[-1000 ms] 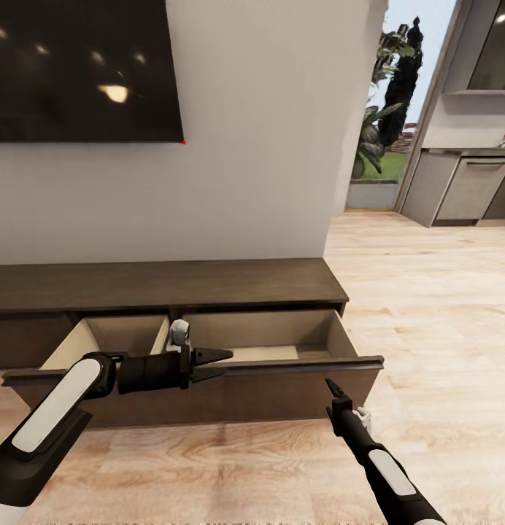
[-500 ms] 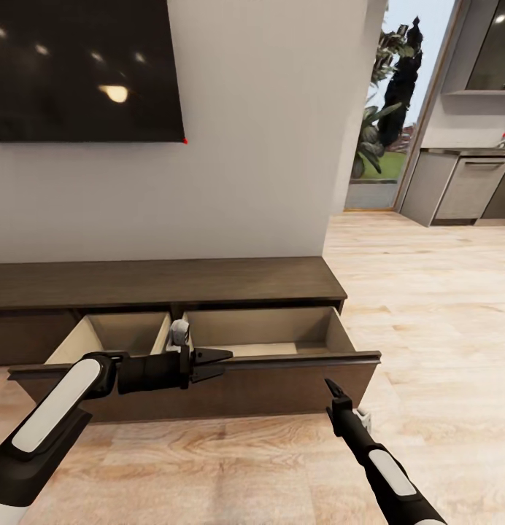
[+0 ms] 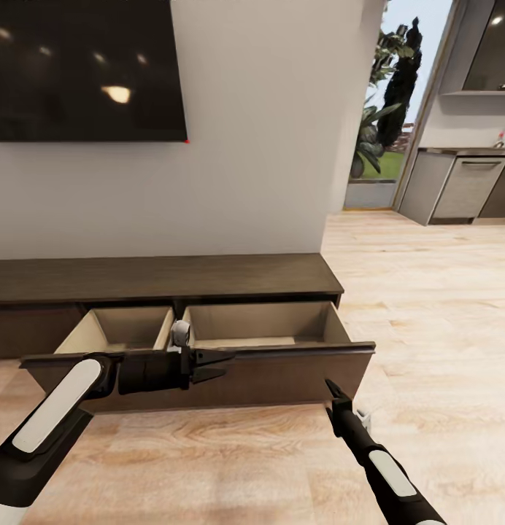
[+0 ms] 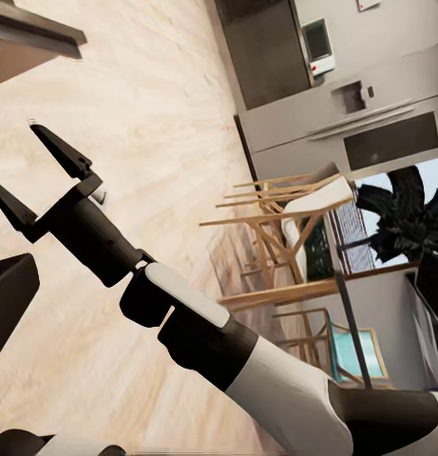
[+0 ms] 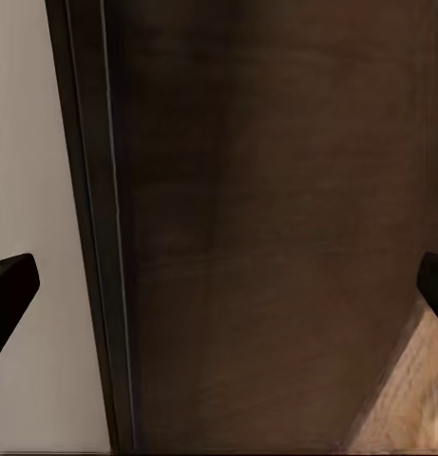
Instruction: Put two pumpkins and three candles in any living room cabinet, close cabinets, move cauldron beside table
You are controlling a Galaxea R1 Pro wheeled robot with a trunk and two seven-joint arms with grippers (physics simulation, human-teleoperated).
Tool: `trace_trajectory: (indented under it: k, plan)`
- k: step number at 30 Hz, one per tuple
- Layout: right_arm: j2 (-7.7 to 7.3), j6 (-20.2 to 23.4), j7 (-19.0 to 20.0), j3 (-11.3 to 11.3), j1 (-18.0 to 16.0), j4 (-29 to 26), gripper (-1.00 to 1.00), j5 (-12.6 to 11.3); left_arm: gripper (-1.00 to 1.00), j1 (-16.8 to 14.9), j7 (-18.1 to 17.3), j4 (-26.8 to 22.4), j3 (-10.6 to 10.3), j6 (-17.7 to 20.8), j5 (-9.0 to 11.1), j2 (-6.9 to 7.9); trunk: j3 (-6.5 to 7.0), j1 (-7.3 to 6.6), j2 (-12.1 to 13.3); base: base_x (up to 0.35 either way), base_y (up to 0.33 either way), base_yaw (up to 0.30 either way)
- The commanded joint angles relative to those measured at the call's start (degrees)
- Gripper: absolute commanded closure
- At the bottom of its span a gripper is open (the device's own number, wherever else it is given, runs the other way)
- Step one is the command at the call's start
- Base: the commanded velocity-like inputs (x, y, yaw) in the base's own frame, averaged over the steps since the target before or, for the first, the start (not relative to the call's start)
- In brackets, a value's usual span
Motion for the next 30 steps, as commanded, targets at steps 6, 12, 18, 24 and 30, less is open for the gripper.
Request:
trace_trajectory:
  k: [6,12,18,24,30]
  plan:
    - [0.01,0.6,0.1,-0.2,0.0,0.0,-1.0,-0.5,-1.0,0.0,0.1,0.0,0.0,0.1,0.2,-0.01,-0.05,-0.05,0.0,-0.325,0.0,0.0]
    - [-0.86,0.7,0.2,-0.2,0.0,0.0,-1.0,-0.6,-1.0,0.0,0.1,0.0,0.0,0.1,0.2,-0.02,-0.05,-0.05,0.0,-0.102,0.0,0.0]
    - [-1.05,0.7,0.2,-0.2,0.0,0.0,-1.0,-0.6,-1.0,0.0,0.1,0.0,0.1,0.1,0.2,0.01,0.4,-0.1,0.0,-0.014,0.0,0.0]
    - [-1.0,0.4,0.6,-0.5,0.0,0.0,-1.0,-0.7,-1.0,0.0,0.1,0.0,0.1,0.1,0.2,0.02,1.72,-0.25,0.1,-0.002,0.0,0.0]
    - [-0.9,0.4,0.7,-0.3,0.0,0.1,-1.0,-0.6,-1.0,0.0,0.1,0.0,0.1,0.1,0.2,0.0,3.05,-0.41,0.2,0.0,0.0,0.0]
